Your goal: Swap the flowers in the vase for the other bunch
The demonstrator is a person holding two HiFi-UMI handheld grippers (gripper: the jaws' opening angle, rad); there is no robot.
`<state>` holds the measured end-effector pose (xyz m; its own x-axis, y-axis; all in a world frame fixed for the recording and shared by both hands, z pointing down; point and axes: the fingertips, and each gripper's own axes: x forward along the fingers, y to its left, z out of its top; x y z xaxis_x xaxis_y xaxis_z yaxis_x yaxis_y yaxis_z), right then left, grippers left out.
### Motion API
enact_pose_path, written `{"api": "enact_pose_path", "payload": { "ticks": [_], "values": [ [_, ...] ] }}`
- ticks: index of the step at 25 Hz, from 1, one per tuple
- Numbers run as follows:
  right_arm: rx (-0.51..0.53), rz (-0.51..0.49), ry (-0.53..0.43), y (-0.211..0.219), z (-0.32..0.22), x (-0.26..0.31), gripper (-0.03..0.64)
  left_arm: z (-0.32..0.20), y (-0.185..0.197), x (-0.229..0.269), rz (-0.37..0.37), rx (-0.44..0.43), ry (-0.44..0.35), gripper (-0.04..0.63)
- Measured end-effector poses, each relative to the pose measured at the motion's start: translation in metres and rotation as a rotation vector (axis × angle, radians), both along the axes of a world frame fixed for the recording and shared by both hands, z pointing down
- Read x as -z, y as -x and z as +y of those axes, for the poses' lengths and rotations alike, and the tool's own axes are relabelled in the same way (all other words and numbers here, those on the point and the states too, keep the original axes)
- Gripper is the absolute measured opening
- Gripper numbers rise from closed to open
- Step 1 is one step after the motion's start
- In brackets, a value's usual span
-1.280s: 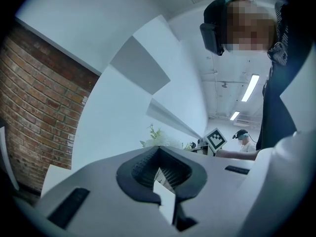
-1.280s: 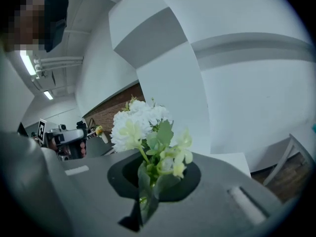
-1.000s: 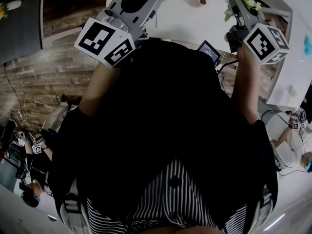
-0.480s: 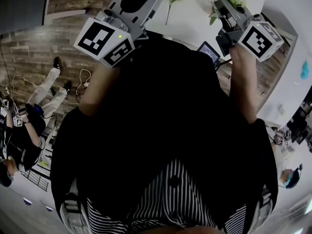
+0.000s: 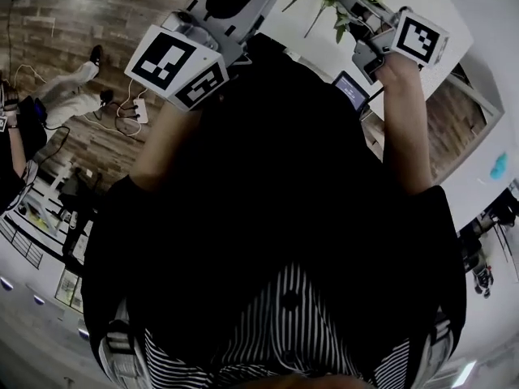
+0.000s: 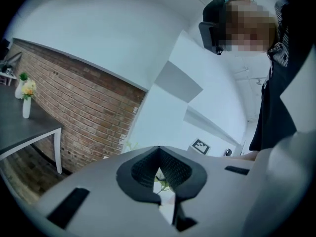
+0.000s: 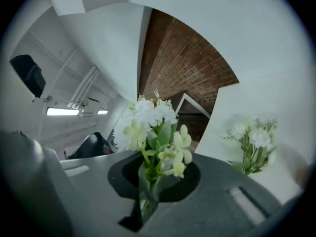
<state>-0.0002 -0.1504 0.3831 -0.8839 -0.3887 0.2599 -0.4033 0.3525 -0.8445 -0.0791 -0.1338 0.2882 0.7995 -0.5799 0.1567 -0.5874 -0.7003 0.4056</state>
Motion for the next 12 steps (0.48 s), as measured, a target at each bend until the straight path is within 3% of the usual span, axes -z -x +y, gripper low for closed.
{"api": "enact_pose_path", "payload": {
  "ticks": [5,12],
  "values": [
    [-0.067,0.070,0.242,-0.026,-0.004,-0.093,0.014,0.019,-0.003,-0.001,-0.025,0.020,0.033,0.006],
    [-0.106,0.160,0.280,-0.025,-0.044,-0.156,0.015,0.002,0.009,-0.014,-0.009,0.014,0.062,0.006]
  ]
}}
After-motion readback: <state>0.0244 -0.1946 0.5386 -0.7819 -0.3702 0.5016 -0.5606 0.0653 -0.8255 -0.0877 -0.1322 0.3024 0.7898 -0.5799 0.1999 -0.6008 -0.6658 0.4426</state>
